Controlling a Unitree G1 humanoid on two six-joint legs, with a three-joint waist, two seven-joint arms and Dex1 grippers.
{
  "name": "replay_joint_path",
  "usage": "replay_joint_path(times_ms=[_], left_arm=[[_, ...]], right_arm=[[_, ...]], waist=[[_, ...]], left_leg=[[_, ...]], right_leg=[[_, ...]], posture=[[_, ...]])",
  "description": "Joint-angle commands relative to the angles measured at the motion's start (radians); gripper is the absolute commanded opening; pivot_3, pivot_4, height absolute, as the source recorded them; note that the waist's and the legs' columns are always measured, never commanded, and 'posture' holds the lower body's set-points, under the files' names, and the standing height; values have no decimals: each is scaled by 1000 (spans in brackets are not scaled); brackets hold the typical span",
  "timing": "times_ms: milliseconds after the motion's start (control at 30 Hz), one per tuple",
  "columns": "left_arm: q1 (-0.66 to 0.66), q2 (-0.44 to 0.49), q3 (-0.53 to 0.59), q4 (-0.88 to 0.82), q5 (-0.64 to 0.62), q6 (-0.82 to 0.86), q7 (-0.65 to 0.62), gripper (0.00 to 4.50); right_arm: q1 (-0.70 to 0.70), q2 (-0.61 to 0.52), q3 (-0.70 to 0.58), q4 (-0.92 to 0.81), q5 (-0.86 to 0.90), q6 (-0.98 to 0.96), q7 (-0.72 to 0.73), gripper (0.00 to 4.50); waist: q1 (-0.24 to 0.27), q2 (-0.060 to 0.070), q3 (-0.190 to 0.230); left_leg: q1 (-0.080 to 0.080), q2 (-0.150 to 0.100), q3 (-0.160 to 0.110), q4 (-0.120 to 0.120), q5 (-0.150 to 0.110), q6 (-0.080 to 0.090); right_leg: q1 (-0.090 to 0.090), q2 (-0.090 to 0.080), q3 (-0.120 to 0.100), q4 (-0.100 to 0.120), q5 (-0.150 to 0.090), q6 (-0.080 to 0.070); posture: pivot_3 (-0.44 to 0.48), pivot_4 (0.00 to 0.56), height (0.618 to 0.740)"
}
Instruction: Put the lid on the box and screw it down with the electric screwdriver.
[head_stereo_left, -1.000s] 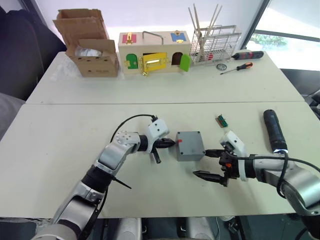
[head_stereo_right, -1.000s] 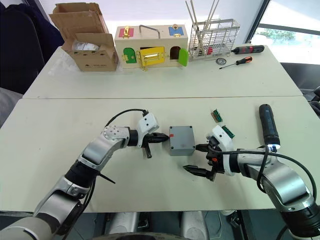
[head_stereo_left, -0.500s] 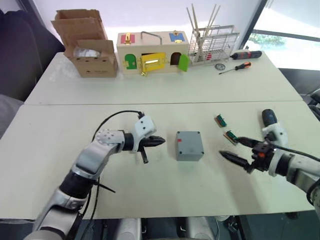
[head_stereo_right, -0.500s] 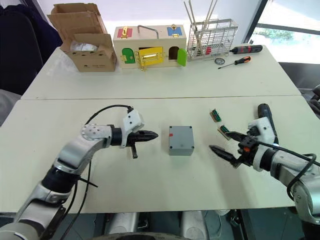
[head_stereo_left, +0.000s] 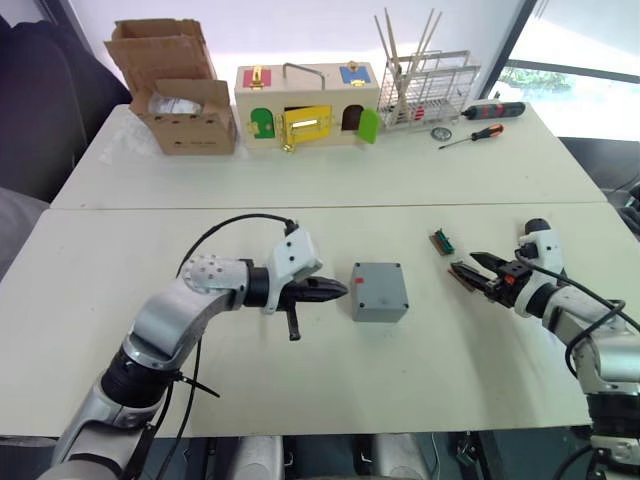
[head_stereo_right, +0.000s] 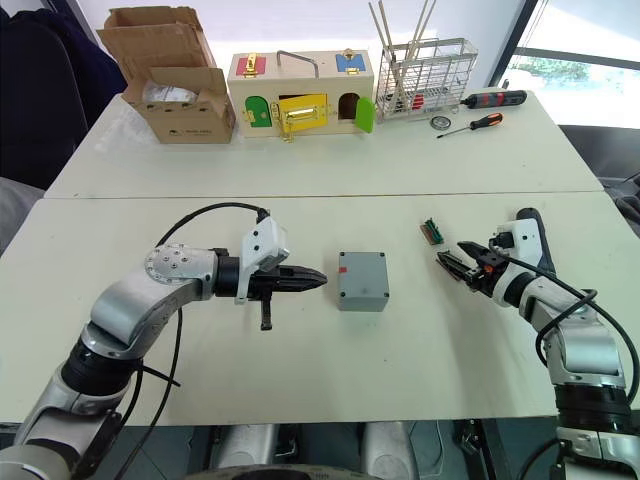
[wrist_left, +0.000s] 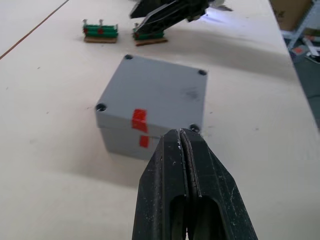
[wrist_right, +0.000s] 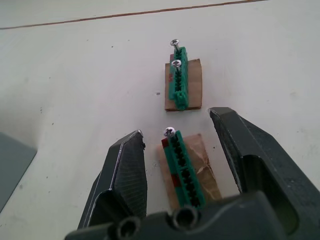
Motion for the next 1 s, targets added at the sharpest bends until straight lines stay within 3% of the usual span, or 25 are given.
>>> replay_joint_path(times_ms=[33, 167, 267, 367, 400, 1000], left_arm=[[6, 10, -2, -32, -13, 5, 17, 0], [5, 14, -11, -26, -13, 0, 23, 0], [1, 14, -18, -17, -9, -6, 23, 0], [0, 19, -26, -14, -7, -10, 23, 0], [-1, 20, -28, -14, -7, -11, 23, 0], [-9, 25, -41, 19, -5, -29, 5, 0]], right_arm=[[-20, 4, -11, 9, -1, -20, 3, 2355], [-20, 9, -14, 14, 5, -18, -1, 2355], [-21, 19, -18, 9, 10, -19, -10, 1578], [-17, 25, -18, -2, 12, -15, -16, 129], [-17, 30, -22, -4, 15, -13, -20, 50], [6, 22, -105, -122, 99, 84, -43, 50]], waist=[[0, 0, 0], [0, 0, 0], [0, 0, 0], [0, 0, 0], [0, 0, 0], [0, 0, 0]], left_leg=[[0, 0, 0, 0, 0, 0], [0, 0, 0, 0, 0, 0], [0, 0, 0, 0, 0, 0], [0, 0, 0, 0, 0, 0], [0, 0, 0, 0, 0, 0], [0, 0, 0, 0, 0, 0]], right_leg=[[0, 0, 0, 0, 0, 0], [0, 0, 0, 0, 0, 0], [0, 0, 0, 0, 0, 0], [0, 0, 0, 0, 0, 0], [0, 0, 0, 0, 0, 0], [0, 0, 0, 0, 0, 0]], posture=[[0, 150, 728], [0, 150, 728], [0, 150, 728], [0, 150, 728], [0, 150, 728], [0, 150, 728]])
